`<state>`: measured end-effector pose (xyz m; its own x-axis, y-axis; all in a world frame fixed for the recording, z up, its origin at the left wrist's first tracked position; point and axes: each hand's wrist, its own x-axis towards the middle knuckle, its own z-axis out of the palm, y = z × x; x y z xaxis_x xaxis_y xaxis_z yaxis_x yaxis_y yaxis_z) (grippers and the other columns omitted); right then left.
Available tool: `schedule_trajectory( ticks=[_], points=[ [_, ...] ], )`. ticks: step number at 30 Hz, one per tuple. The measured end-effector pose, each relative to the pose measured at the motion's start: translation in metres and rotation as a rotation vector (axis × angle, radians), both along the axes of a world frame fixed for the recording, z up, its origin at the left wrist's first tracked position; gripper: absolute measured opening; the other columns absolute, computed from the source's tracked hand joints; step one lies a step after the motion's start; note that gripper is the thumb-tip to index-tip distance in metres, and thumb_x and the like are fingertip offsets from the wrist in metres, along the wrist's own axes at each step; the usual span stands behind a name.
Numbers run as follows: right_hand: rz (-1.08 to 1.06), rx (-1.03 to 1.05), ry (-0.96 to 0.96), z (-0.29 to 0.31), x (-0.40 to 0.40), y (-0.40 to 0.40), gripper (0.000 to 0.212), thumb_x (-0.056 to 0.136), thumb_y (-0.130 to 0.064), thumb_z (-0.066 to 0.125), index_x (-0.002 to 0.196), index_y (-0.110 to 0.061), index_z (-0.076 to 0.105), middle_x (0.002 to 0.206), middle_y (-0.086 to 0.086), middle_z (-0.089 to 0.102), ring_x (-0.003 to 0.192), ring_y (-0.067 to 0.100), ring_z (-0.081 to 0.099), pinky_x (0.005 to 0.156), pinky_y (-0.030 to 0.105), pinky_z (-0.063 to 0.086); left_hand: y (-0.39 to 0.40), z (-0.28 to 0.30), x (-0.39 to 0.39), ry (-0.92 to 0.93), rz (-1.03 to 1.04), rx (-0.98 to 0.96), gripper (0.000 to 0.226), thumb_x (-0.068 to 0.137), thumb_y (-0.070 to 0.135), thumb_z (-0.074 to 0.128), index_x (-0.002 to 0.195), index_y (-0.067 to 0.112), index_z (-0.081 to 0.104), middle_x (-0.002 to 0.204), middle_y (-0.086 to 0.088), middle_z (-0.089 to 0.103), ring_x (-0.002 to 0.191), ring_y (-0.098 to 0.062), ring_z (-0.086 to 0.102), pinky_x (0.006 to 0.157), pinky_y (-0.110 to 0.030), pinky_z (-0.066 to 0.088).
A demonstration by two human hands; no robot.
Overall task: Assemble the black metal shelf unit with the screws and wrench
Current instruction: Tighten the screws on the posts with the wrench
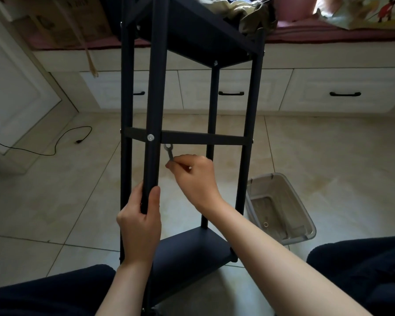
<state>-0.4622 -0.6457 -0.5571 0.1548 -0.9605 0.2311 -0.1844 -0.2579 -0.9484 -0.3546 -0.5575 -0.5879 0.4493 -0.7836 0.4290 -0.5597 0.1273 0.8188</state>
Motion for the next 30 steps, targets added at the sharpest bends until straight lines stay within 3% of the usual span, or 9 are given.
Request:
schedule_trajectory(
  ticks=[2, 6, 11, 13, 16, 18, 22, 26, 30],
  points=[
    [0.041, 0.017, 0.004, 0.006, -0.003, -0.002, 0.021, 0.092, -0.011, 0.061, 0.08, -0.003, 0.076, 0.071, 0.009, 0.07, 0.068, 0.023, 0.062, 0.064, 0.034, 0.048, 0.001, -0.001, 0.001, 0.012, -0.004, 0.0, 0.054, 0.098, 0.056, 0.046, 0.102, 0.005, 0.065, 0.058, 0.006, 0.053, 0.047, -0.018, 0.054, 0.045, -0.03, 0.045],
    [0.08, 0.036, -0.006, 0.018, -0.009, -0.008, 0.02, 0.091, -0.007, 0.06, 0.079, -0.01, 0.076, 0.053, -0.018, 0.058, 0.049, 0.003, 0.049, 0.05, 0.013, 0.035, 0.001, -0.001, 0.002, 0.024, -0.009, 0.001, 0.052, 0.097, 0.055, 0.047, 0.101, 0.006, 0.065, 0.057, 0.004, 0.052, 0.046, -0.019, 0.053, 0.043, -0.035, 0.046],
    [0.1, 0.042, 0.023, 0.025, -0.012, -0.009, 0.017, 0.092, -0.014, 0.062, 0.088, -0.012, 0.079, 0.067, 0.007, 0.07, 0.055, 0.021, 0.055, 0.054, 0.03, 0.043, 0.002, -0.001, 0.003, 0.095, -0.023, 0.001, 0.061, 0.094, 0.067, 0.046, 0.102, 0.008, 0.064, 0.06, 0.002, 0.053, 0.046, -0.021, 0.052, 0.042, -0.035, 0.045],
    [0.086, 0.041, 0.022, 0.025, -0.009, -0.008, 0.017, 0.093, -0.014, 0.062, 0.09, -0.012, 0.078, 0.067, 0.005, 0.07, 0.06, 0.019, 0.06, 0.058, 0.028, 0.047, 0.002, -0.001, 0.004, 0.101, -0.026, -0.002, 0.062, 0.094, 0.068, 0.046, 0.101, 0.009, 0.063, 0.061, 0.0, 0.054, 0.046, -0.02, 0.052, 0.041, -0.035, 0.045],
    [0.055, 0.008, 0.052, 0.022, -0.004, -0.005, 0.018, 0.094, -0.016, 0.062, 0.088, -0.011, 0.078, 0.065, -0.001, 0.069, 0.06, 0.003, 0.062, 0.059, 0.008, 0.045, 0.003, -0.001, 0.004, 0.118, -0.021, -0.002, 0.061, 0.094, 0.068, 0.047, 0.102, 0.01, 0.064, 0.06, -0.001, 0.053, 0.045, -0.021, 0.052, 0.041, -0.038, 0.046],
    [0.03, -0.011, 0.062, 0.019, 0.0, -0.005, 0.019, 0.094, -0.016, 0.063, 0.085, -0.01, 0.079, 0.067, -0.002, 0.071, 0.06, -0.003, 0.062, 0.063, 0.005, 0.043, 0.003, -0.001, 0.004, 0.129, -0.021, 0.003, 0.061, 0.093, 0.068, 0.047, 0.101, 0.009, 0.064, 0.059, -0.001, 0.052, 0.045, -0.022, 0.051, 0.04, -0.038, 0.045],
    [-0.014, -0.038, 0.035, 0.012, 0.008, -0.004, 0.022, 0.095, -0.016, 0.063, 0.082, -0.008, 0.078, 0.063, -0.01, 0.067, 0.056, -0.005, 0.059, 0.061, 0.007, 0.042, 0.004, -0.001, 0.005, 0.133, -0.034, 0.01, 0.061, 0.095, 0.062, 0.049, 0.101, 0.004, 0.063, 0.058, -0.001, 0.051, 0.045, -0.022, 0.05, 0.041, -0.035, 0.044],
    [-0.028, -0.053, -0.023, 0.006, 0.02, -0.004, 0.018, 0.095, -0.014, 0.063, 0.091, -0.004, 0.077, 0.079, 0.002, 0.075, 0.062, -0.008, 0.061, 0.07, 0.015, 0.054, 0.004, -0.002, 0.005, 0.123, -0.041, 0.005, 0.059, 0.096, 0.06, 0.049, 0.103, 0.004, 0.064, 0.057, -0.001, 0.052, 0.044, -0.02, 0.051, 0.04, -0.035, 0.044],
    [-0.043, -0.058, -0.085, 0.0, 0.033, -0.009, 0.021, 0.096, -0.014, 0.062, 0.085, -0.004, 0.076, 0.066, -0.004, 0.068, 0.059, -0.003, 0.062, 0.067, 0.016, 0.055, 0.004, -0.001, 0.004, 0.132, -0.049, -0.008, 0.067, 0.094, 0.067, 0.047, 0.104, 0.003, 0.065, 0.06, 0.002, 0.054, 0.044, -0.019, 0.052, 0.042, -0.031, 0.045]
  ],
)
